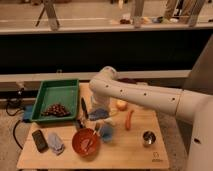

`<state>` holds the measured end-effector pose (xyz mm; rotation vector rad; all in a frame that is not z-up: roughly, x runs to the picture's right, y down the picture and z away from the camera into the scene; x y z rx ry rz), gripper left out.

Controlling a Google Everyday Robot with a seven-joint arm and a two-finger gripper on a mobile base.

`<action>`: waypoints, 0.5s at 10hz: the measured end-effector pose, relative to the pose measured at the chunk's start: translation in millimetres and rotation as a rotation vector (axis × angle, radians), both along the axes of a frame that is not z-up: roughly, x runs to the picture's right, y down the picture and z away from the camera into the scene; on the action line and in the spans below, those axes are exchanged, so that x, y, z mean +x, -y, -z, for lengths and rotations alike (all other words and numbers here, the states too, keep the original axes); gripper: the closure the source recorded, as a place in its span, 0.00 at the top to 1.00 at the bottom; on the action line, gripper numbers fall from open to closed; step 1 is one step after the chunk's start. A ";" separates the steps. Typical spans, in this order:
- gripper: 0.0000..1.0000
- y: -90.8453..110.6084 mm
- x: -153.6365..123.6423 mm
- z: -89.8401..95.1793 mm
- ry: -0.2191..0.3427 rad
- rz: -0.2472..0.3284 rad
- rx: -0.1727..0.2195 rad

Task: Place sponge in red bowl

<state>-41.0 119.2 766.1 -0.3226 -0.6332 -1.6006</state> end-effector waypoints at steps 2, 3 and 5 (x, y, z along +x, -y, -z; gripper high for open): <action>0.04 -6.4 -5.6 7.4 0.014 0.015 0.001; 0.04 -8.5 -7.7 10.6 0.019 0.019 0.002; 0.04 -8.9 -8.5 15.6 0.025 0.018 0.000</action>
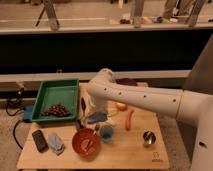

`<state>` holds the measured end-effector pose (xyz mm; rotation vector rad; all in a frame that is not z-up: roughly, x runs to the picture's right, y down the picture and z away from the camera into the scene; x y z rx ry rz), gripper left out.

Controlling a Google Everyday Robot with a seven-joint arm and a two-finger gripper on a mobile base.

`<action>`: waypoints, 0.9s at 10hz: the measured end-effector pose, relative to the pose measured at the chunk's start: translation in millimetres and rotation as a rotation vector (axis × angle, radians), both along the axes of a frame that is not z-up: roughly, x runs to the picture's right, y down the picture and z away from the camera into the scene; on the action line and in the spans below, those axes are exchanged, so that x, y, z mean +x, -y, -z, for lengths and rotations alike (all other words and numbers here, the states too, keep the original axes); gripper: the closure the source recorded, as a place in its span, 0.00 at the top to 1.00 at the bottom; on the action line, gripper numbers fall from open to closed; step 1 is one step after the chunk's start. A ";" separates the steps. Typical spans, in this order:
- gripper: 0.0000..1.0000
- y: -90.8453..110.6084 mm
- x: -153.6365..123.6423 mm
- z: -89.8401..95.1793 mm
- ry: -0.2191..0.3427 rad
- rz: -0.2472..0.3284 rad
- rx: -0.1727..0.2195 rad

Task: Place sponge in red bowl

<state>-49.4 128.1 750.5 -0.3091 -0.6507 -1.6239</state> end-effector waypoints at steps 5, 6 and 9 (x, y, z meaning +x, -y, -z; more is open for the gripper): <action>0.04 -6.9 -7.0 14.8 0.031 0.018 -0.009; 0.04 -8.3 -7.7 16.6 0.035 0.022 -0.012; 0.04 -13.6 -12.1 20.8 0.050 0.040 -0.020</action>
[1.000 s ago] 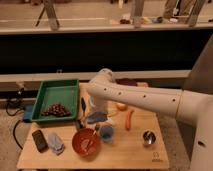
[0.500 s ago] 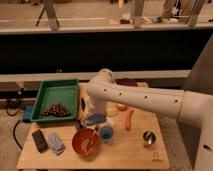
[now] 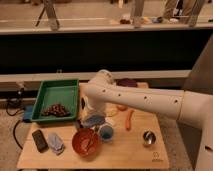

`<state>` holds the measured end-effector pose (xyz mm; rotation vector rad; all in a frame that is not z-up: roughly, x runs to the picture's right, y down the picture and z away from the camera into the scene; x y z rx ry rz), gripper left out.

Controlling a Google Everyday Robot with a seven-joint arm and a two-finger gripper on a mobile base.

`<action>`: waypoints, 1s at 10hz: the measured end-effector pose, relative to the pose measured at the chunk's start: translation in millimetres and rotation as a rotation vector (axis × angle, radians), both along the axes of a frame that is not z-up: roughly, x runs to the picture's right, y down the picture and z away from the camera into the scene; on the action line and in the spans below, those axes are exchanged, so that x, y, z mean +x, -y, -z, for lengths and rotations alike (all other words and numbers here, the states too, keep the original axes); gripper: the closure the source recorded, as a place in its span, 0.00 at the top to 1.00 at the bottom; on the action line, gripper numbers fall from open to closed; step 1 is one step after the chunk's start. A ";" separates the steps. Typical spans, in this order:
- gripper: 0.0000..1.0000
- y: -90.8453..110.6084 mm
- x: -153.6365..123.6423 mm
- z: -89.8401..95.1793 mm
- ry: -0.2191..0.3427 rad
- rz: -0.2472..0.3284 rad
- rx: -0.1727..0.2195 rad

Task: Place sponge in red bowl

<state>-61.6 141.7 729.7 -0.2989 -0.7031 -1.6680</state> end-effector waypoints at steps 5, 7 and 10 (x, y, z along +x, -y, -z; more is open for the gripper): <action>0.04 -7.8 -3.7 6.7 0.020 0.029 -0.016; 0.04 -13.4 -5.9 9.8 0.027 0.039 -0.021; 0.04 -21.3 -8.3 13.8 0.038 0.058 -0.029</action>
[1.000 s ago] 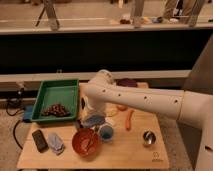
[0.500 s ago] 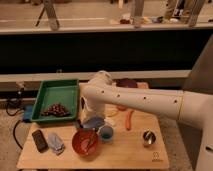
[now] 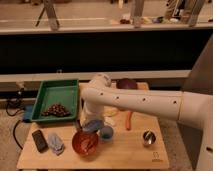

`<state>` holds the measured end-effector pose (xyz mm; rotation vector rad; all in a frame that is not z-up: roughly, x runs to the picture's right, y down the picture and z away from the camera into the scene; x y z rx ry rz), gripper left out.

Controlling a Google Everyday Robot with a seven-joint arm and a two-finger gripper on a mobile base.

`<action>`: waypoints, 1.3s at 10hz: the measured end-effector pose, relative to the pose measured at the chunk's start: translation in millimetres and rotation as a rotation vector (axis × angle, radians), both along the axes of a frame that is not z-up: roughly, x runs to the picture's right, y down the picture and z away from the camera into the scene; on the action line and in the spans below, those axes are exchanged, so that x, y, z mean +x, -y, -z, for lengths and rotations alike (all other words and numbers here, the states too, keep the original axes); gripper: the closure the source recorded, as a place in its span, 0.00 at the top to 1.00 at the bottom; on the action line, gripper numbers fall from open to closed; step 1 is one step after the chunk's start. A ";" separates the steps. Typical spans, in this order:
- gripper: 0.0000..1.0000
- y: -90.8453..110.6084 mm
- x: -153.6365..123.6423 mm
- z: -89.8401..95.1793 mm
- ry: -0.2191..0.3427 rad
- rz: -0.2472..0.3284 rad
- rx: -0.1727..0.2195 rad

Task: Place sponge in red bowl

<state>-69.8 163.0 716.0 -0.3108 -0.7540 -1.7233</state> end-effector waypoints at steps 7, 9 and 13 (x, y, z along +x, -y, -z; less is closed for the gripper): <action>0.04 -11.9 -1.5 4.1 0.020 0.034 -0.005; 0.04 -16.9 -2.2 4.3 0.026 0.040 -0.006; 0.07 -23.0 -2.3 5.4 0.040 0.042 -0.006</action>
